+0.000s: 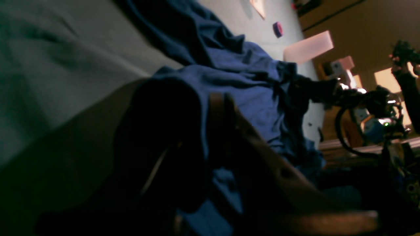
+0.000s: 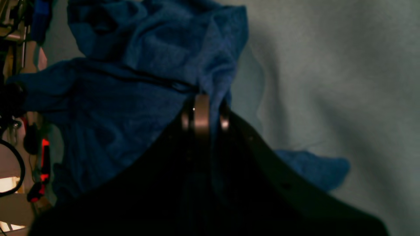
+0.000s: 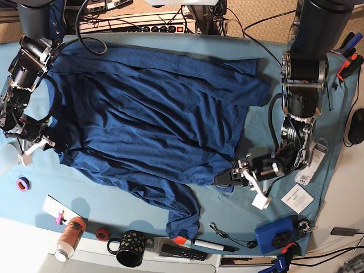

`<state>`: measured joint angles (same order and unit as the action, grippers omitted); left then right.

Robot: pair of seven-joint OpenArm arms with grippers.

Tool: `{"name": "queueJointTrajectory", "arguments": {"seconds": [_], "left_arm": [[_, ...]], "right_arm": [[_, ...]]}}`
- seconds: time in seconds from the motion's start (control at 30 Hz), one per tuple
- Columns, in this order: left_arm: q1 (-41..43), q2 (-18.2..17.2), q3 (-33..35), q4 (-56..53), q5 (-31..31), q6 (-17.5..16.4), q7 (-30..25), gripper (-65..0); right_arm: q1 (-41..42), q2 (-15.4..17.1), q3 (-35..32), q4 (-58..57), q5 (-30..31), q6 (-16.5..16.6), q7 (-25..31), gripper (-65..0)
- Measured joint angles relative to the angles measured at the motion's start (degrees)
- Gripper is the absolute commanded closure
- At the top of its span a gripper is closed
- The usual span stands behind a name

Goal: Layout the t-shirt on the table in an organized manner, then fold the t-shirt properly
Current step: 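Drag the shirt side with the left gripper toward the right gripper, folding lengthwise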

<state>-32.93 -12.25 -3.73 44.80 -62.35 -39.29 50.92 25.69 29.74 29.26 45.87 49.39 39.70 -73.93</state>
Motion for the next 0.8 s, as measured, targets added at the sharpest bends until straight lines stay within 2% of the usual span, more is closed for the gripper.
{"name": "queueJointTrajectory", "arguments": {"seconds": [0.17, 0.47, 0.6, 0.8], "left_arm": [[4.20, -0.13, -1.64, 6.14, -0.02, 0.00, 1.36, 0.0], [8.85, -0.15, -1.60, 17.31, -0.11, -0.04, 1.64, 0.0], [10.45, -1.90, -1.60, 19.12, -0.13, -0.04, 1.75, 0.0], [12.79, -3.21, -7.32, 19.39, -0.33, -0.02, 2.34, 0.0]], "right_arm": [[-3.02, 2.16, 0.13, 1.03, 0.00, 0.04, 0.46, 0.0], [-13.40, 1.77, 0.15, 16.79, 0.04, 0.02, 1.53, 0.0], [-15.06, 1.81, 0.15, 20.28, -0.24, 0.04, 1.53, 0.0], [-16.11, 1.70, 0.15, 20.28, -8.24, 0.22, 5.38, 0.0]]}}
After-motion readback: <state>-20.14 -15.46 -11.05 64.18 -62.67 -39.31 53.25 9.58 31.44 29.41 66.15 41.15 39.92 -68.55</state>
